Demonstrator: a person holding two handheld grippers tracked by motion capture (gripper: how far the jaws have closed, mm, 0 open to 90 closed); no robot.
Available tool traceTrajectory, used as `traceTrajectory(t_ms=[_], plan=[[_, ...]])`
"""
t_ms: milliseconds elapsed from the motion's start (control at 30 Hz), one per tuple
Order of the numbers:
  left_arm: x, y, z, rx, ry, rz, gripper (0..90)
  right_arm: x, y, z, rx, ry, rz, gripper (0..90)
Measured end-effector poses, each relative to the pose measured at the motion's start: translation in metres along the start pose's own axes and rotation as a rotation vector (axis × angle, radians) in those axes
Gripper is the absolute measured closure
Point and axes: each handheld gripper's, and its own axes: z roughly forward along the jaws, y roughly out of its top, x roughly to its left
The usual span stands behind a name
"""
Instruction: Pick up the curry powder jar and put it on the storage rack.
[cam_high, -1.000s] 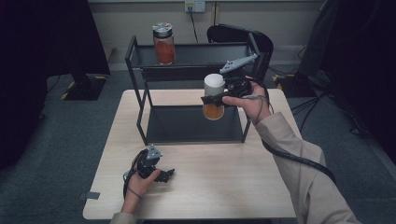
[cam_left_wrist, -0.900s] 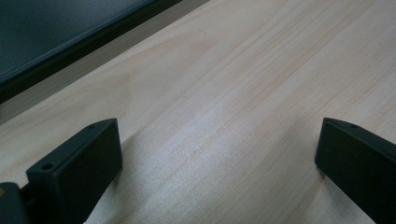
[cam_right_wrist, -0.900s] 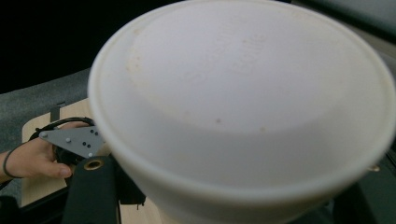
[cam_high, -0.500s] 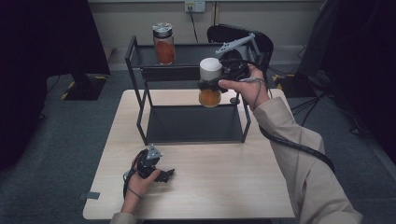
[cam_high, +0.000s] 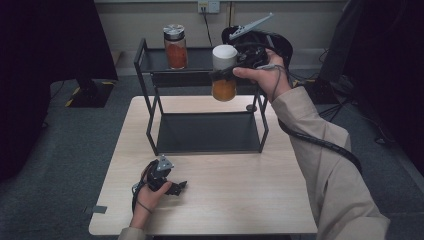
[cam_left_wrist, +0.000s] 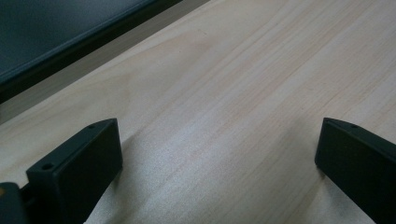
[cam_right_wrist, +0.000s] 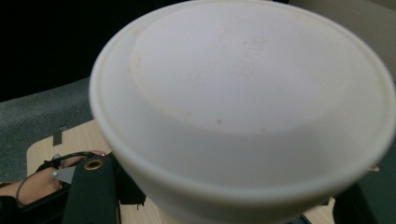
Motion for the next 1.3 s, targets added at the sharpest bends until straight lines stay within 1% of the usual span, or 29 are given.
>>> traceTrajectory(t_ms=[100, 200, 500, 633, 733, 833, 967, 1133, 1300], plan=[[0.0, 0.0, 0.0, 0.0, 0.0, 0.0, 0.0, -0.002, 0.005, -0.002, -0.009, 0.004, 0.006, 34.2], [0.0, 0.0, 0.0, 0.0, 0.0, 0.0, 0.0, -0.002, 0.013, -0.005, -0.008, -0.002, -0.002, 34.2], [0.0, 0.0, 0.0, 0.0, 0.0, 0.0, 0.0, -0.003, 0.039, -0.01, -0.009, -0.016, -0.006, 34.2], [0.0, 0.0, 0.0, 0.0, 0.0, 0.0, 0.0, -0.006, 0.048, -0.009, -0.013, -0.026, -0.006, 34.2], [0.0, 0.0, 0.0, 0.0, 0.0, 0.0, 0.0, -0.011, 0.051, -0.006, -0.022, -0.033, 0.005, 34.2], [0.0, 0.0, 0.0, 0.0, 0.0, 0.0, 0.0, -0.017, 0.053, -0.002, -0.028, -0.055, 0.02, 34.2], [0.0, 0.0, 0.0, 0.002, -0.001, 0.001, 0.0, -0.026, 0.055, 0.002, -0.041, -0.069, 0.044, 34.2], [0.0, 0.0, 0.0, 0.001, -0.002, -0.001, 0.0, -0.034, 0.062, 0.007, -0.038, -0.115, 0.058, 34.2], [0.0, 0.0, 0.0, 0.001, -0.001, 0.0, 0.0, -0.04, 0.062, 0.015, -0.033, -0.149, 0.082, 34.2]])
